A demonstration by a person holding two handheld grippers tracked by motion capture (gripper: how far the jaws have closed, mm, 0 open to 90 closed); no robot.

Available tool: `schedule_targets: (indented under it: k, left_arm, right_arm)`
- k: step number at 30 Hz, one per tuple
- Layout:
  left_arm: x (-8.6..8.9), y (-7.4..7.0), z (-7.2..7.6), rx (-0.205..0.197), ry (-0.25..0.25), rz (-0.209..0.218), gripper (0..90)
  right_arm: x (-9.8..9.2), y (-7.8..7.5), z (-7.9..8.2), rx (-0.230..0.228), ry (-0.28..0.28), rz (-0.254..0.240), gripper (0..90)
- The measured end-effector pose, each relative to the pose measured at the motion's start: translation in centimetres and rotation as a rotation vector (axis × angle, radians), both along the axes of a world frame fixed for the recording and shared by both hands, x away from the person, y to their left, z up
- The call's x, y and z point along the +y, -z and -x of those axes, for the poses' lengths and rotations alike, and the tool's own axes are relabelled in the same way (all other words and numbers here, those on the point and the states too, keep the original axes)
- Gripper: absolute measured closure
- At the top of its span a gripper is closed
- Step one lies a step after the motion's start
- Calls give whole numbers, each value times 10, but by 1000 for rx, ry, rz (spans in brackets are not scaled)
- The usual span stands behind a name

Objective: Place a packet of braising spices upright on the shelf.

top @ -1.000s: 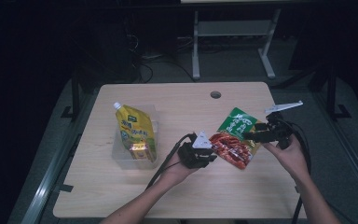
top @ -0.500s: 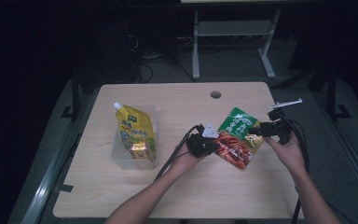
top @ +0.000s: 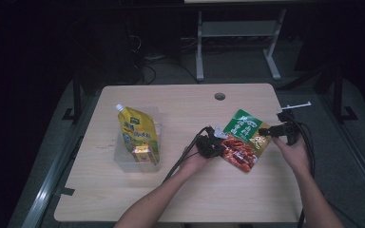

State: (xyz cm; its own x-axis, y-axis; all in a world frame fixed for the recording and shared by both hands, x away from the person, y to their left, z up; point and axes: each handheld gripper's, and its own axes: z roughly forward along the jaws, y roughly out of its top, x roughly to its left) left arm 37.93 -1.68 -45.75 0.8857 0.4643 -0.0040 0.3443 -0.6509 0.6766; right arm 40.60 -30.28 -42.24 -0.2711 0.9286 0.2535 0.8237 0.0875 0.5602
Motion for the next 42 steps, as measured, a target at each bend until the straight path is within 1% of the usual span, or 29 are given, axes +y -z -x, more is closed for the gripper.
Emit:
schedule_targets:
  k: [3,5,6,8,9,12,16,19,21,22,23,27,30,33,35,38,40,42]
  left_arm:
    - [0,3,-1,1,-6,-7,886]
    - [-1,3,-2,16,-13,-1,880]
    - [-1,3,-3,11,-11,-5,878]
    - [-2,3,-2,15,-15,-11,878]
    - [-2,3,-2,4,-14,-14,879]
    - [-3,3,-1,2,-13,-26,879]
    - [-3,3,-1,6,-11,-33,879]
    - [-4,3,-1,-1,-10,-33,879]
    - [-5,3,0,2,-12,-41,880]
    - [-5,3,-1,-3,-8,-42,880]
    - [-5,3,-1,7,-9,-46,880]
    - [-6,3,-1,6,-9,-50,880]
    - [-6,3,-1,8,-10,-47,880]
    - [-7,3,0,3,-9,-56,880]
    - [-7,2,0,3,-11,-56,880]
    - [-7,3,0,0,-13,-57,880]
    - [-7,2,0,-3,-9,-60,880]
    - [-7,2,0,-5,-9,-61,880]
  right_arm:
    - [-4,3,-1,14,20,-4,337]
    - [-5,5,-2,15,24,-9,338]
    - [-5,5,-2,14,27,-5,340]
    - [-4,6,-3,14,33,-1,340]
    - [-4,6,-4,14,33,2,339]
    - [-5,8,-5,19,32,9,337]
    - [-8,10,-6,27,48,13,335]
    - [-10,11,-6,29,57,7,335]
    - [-11,12,-6,35,65,4,330]
    - [-12,13,-6,36,65,3,329]
    - [-13,13,-6,37,68,5,329]
    - [-16,14,-7,40,80,-3,329]
    - [-18,17,-8,52,84,-9,328]
    - [-20,19,-9,57,90,-16,333]
    - [-20,20,-9,65,103,-25,334]
    - [-20,21,-10,73,107,-22,338]
    - [-21,22,-11,85,114,-37,341]
    - [-21,24,-11,88,116,-34,341]
